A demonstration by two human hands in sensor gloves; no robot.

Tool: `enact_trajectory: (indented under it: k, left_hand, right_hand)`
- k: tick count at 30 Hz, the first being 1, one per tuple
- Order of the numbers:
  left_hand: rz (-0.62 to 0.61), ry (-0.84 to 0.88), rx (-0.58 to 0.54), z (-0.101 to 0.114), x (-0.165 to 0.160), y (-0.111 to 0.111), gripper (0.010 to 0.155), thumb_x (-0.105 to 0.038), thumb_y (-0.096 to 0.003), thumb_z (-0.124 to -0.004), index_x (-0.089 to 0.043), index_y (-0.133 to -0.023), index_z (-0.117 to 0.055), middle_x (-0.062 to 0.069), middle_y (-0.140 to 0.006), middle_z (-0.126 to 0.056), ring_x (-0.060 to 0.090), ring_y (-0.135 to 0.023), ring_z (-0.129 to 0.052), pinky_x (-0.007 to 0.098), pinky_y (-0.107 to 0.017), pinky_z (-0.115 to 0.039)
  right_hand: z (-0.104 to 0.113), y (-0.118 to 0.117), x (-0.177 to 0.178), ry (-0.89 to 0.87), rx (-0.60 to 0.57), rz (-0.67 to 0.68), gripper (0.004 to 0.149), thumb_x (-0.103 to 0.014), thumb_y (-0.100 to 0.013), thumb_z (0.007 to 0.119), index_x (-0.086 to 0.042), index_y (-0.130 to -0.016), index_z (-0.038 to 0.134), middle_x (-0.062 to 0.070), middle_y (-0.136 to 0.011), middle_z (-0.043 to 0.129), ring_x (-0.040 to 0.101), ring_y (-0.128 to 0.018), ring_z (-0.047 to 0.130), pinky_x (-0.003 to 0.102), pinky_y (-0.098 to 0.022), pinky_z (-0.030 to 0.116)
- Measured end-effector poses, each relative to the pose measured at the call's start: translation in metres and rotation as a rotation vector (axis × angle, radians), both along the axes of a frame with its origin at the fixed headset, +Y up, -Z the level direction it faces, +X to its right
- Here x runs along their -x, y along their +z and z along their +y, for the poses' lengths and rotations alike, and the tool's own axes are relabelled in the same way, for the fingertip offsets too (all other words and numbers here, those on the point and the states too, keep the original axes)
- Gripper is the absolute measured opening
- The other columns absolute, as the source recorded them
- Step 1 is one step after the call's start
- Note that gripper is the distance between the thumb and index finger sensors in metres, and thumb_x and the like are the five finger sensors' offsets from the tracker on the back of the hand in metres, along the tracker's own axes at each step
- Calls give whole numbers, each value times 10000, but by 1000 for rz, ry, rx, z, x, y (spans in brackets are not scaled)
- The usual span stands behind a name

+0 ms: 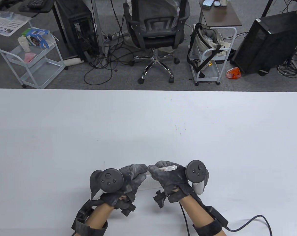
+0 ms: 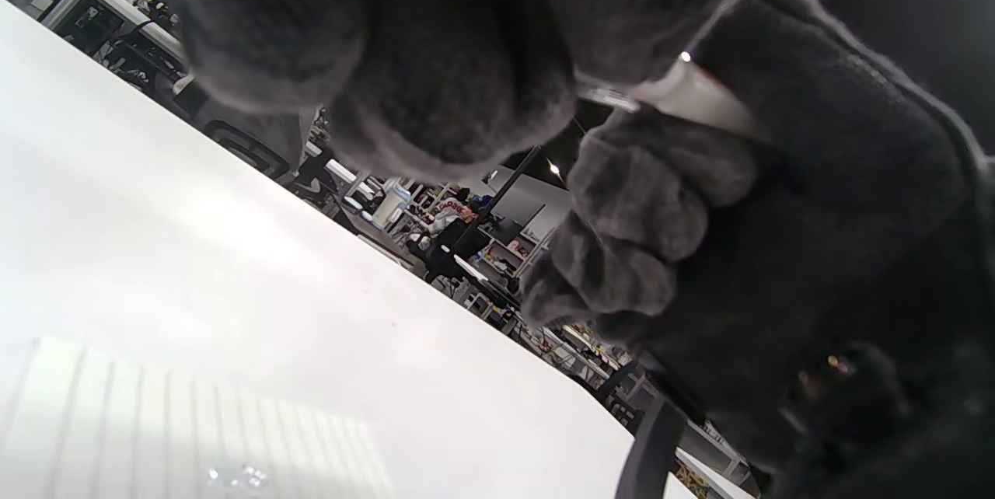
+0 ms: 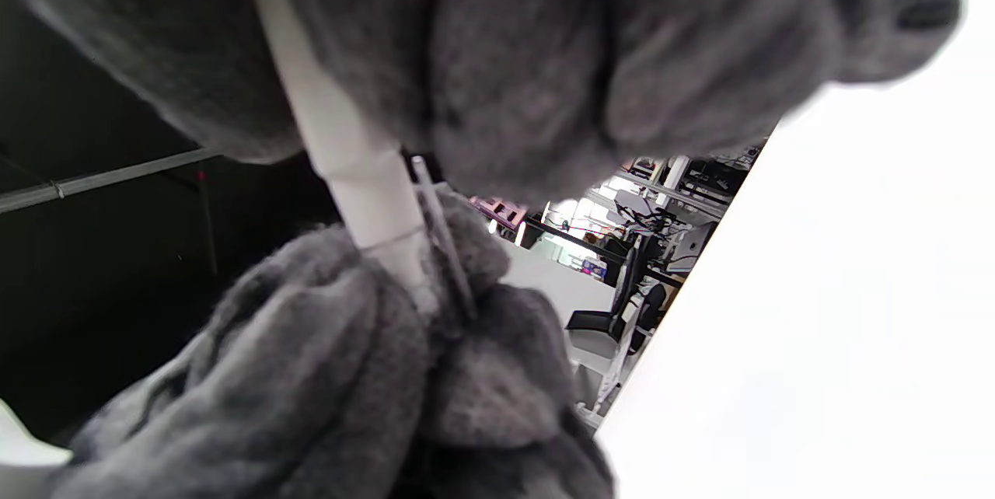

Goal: Squeeze and apply correction pen on text

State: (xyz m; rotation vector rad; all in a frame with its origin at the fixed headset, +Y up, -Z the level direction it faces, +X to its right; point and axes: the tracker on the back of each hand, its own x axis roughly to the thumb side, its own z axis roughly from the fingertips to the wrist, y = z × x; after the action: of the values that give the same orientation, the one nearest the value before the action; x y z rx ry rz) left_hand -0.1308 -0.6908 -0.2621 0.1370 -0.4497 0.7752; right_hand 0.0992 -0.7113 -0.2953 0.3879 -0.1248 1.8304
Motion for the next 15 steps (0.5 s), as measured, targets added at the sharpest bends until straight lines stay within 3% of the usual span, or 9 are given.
enact_trajectory:
  k: [3,8,15]
  left_hand:
    - [20,39,28,-1,2,-2,484,-373,-364,-853,-159,-797,-815,46,-635,-1001,191,-449,-1075,406,-409,-938]
    - [36,24,10,0,6,-4,486,-374,-363,-855,-160,-797,-815,45,-637,-1001,190,-453,-1075,408,-410,-938]
    - [96,4,20,2,20,-16,486,-375,-367,-852,-164,-803,-810,41,-645,-996,194,-465,-1068,415,-420,-929]
  right_hand:
    - [0,-3,-2,16,20,-2,422,-599,-380,857,-201,-498,930,42,-412,1040,277,-297,992,468,-420,838]
    - [0,-8,-9,64,63,26,574,-644,-372,846,-176,-699,893,86,-666,1008,337,-532,986,522,-544,782]
    - [24,-5,-45,264,-23,-85,727,-686,-366,810,-151,-857,832,124,-882,926,418,-772,901,578,-643,709]
